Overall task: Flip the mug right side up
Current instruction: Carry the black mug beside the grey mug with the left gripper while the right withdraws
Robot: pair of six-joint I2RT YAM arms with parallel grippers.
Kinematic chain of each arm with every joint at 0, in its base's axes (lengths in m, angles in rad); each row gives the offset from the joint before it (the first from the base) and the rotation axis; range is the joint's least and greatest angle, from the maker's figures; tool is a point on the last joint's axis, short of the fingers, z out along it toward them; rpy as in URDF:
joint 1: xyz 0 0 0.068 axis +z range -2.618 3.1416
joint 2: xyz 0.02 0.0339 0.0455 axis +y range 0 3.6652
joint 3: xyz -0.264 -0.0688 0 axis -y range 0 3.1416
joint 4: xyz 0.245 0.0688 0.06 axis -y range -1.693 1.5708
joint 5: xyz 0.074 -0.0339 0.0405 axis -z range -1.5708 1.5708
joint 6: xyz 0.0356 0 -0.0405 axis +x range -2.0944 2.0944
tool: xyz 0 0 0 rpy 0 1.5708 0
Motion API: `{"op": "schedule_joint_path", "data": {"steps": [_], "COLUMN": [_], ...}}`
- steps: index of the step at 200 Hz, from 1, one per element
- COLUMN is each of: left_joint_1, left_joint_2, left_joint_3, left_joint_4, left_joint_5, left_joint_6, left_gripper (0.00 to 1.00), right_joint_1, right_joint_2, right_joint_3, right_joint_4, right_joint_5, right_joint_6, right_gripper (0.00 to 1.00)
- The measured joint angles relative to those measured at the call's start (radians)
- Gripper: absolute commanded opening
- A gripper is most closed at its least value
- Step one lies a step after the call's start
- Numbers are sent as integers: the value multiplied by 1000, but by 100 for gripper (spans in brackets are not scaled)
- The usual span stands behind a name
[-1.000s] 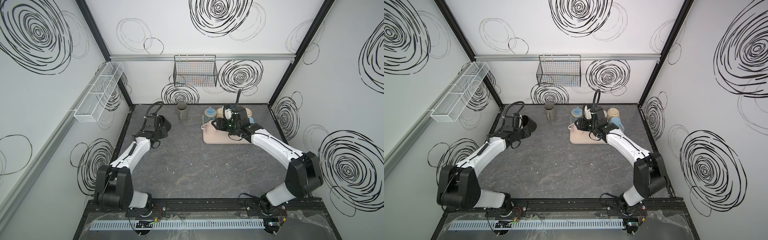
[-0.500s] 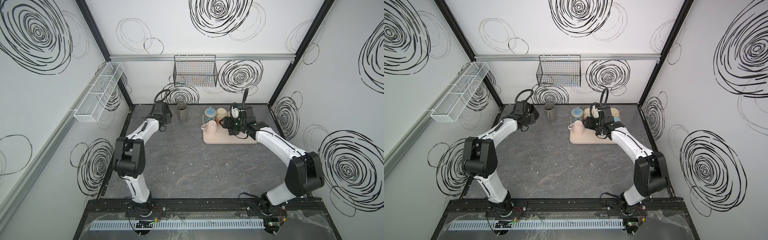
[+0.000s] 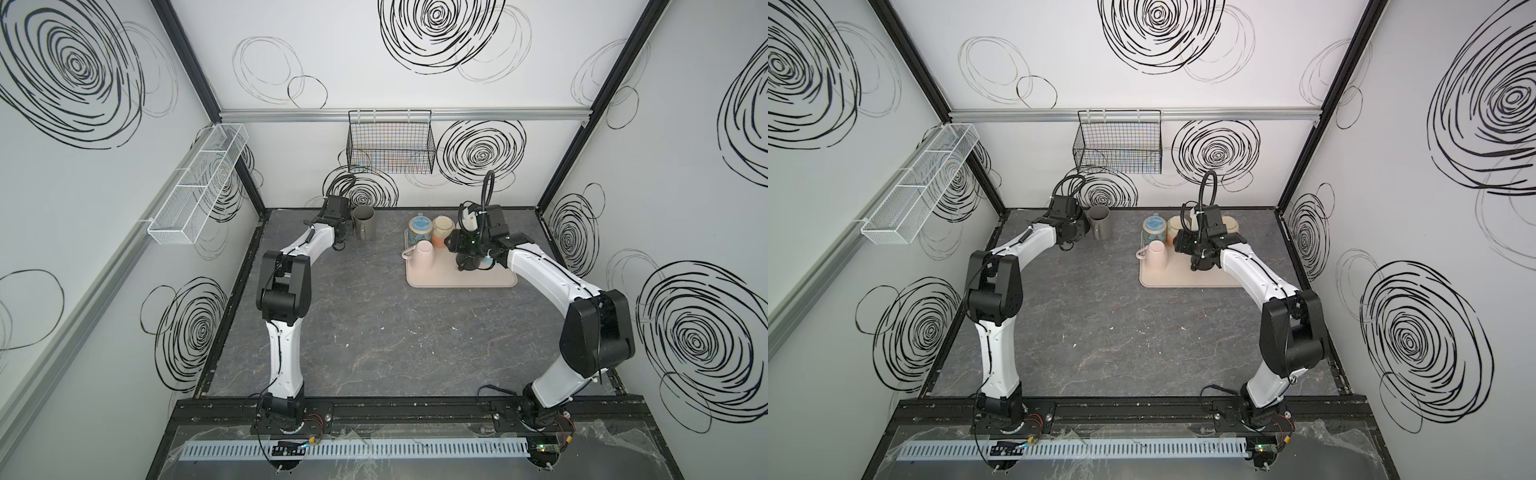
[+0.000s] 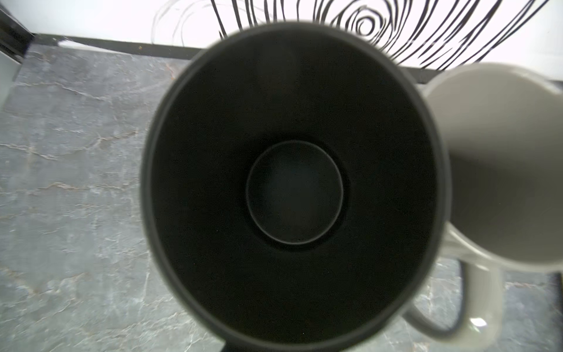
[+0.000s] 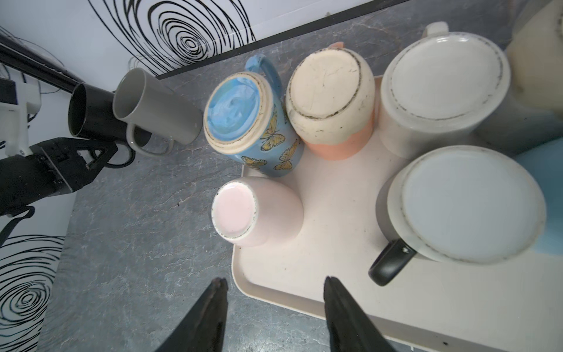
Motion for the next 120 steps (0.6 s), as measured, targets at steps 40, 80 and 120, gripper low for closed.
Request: {"op": "schedule_joint_path", "data": {"steps": [40,80,120], "left_joint_1": [-9,-20,-31], "left_joint_2": [73,89,89], "left_joint_3": [58,65,74], "left_joint_4": [-8,-10,-6], "left_joint_5": [-17,-41,-46], "left_joint_6": [-3,-8,-12], "left_gripper": [0,11,35], "right_joint_1": [0,0,0], "right_joint_2": [69,128,143], "right_joint_3": [69,142,162], "right_joint_4": [-83,-175,-224], "right_joint_5": [55,79,92], "right_joint_6": [-11,-21,-27], "right_gripper": [55,55,56]}}
